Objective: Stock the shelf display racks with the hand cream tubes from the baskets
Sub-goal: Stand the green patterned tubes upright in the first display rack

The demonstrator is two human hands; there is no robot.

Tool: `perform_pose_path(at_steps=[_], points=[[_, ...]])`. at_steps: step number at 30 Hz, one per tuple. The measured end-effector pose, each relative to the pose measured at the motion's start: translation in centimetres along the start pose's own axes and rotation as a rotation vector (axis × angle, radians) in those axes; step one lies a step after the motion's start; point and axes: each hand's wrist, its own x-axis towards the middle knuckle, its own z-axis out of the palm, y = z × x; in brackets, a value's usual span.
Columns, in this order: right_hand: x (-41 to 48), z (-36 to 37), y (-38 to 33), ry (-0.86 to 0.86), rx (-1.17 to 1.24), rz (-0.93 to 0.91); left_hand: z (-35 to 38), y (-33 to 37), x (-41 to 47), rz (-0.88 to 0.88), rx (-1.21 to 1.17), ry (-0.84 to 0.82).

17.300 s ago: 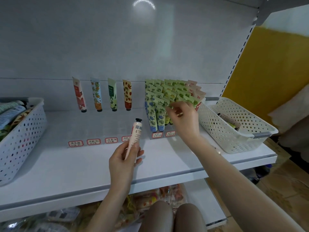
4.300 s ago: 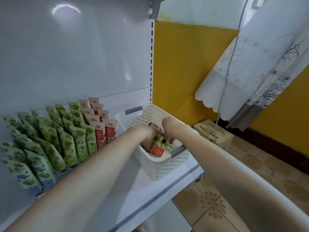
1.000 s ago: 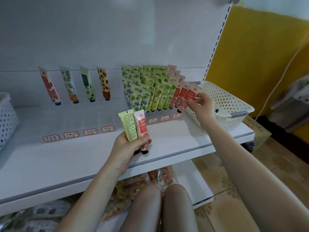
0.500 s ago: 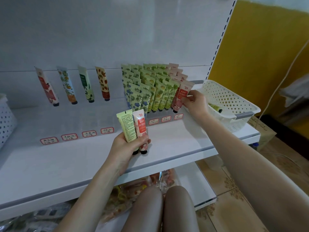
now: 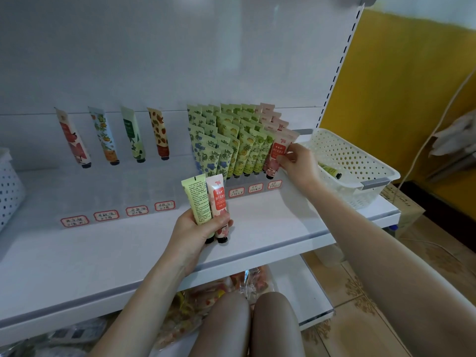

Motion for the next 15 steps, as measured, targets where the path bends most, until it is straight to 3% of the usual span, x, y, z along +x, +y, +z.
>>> perform_pose_path(at_steps=[15], points=[[0.20, 0.37, 0.35, 0.025, -0.008, -0.008, -0.07, -0.41, 0.03, -0.004, -0.023, -0.006]])
